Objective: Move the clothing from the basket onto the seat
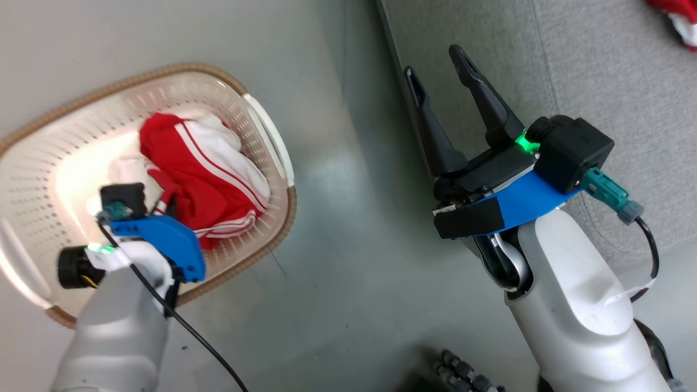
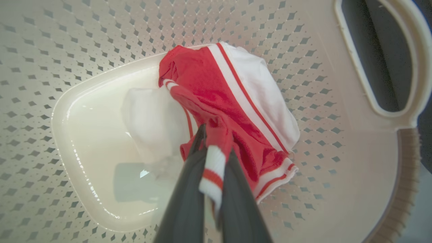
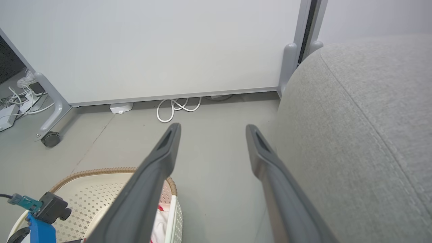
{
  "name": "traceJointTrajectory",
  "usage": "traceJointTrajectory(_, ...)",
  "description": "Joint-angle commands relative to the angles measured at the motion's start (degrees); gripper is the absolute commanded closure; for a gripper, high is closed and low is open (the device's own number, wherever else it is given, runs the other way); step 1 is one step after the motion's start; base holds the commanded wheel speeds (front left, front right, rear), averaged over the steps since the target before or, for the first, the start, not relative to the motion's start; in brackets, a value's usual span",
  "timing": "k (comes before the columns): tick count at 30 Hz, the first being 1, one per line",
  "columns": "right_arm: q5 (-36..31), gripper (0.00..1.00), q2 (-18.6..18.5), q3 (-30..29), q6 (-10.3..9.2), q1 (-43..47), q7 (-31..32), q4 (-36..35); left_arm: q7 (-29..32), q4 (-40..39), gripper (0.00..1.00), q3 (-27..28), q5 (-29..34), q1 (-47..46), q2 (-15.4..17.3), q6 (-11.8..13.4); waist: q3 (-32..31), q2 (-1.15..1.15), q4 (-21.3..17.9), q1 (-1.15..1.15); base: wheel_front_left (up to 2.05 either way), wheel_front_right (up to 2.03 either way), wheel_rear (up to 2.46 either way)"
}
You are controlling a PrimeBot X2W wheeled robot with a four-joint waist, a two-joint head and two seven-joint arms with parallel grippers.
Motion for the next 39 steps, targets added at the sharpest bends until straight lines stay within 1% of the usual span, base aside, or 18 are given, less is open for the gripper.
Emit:
traceJointTrajectory(1,-0.6,0.0,0.1,-0.4,0.01,0.6,-0.2,0.4,-0.6,0.0,1.0,-0.3,-0.4,0.7,-0.6,-0.4,-3.1,0.0,1.6,0.0,0.0,0.0,0.0)
traceJointTrajectory(10,-3.7,0.0,0.1,-2.8,0.01,5.0,2.3,2.4,-3.0,-1.8,1.0,-3.0,-0.9,4.9,-5.4,-2.2,-15.2,0.0,6.8,0.0,0.0,0.0,0.0)
traceJointTrajectory(15,-4.1,0.0,-0.4,-3.7,0.01,8.3,4.1,2.7,-3.6,-4.8,1.0,-5.7,-2.0,7.6,-6.8,-2.4,-22.7,0.0,9.7,0.0,0.0,0.0,0.0)
traceJointTrajectory(18,-4.1,0.0,-1.0,-4.0,0.01,10.4,5.2,2.5,-3.7,-8.1,1.0,-8.2,-3.7,9.4,-7.1,-2.4,-26.7,0.0,11.2,0.0,0.0,0.0,0.0)
traceJointTrajectory(22,-4.3,0.0,-1.7,-3.8,0.01,12.8,6.8,2.0,-3.8,-13.6,1.0,-12.5,-7.6,11.4,-7.1,-2.5,-30.9,0.0,12.9,0.0,0.0,0.0,0.0)
traceJointTrajectory(27,-3.8,0.0,-2.1,-3.8,0.01,15.4,8.3,1.4,-3.8,-17.8,1.0,-16.6,-10.8,11.6,-7.1,-2.5,-35.3,0.0,14.6,0.0,0.0,0.0,0.0)
traceJointTrajectory(39,-3.1,0.0,-2.1,-4.3,0.01,19.6,10.8,0.6,-3.8,-25.1,1.0,-24.9,-15.0,6.7,-7.1,-2.5,-41.3,0.0,18.8,0.0,0.0,0.0,0.0)
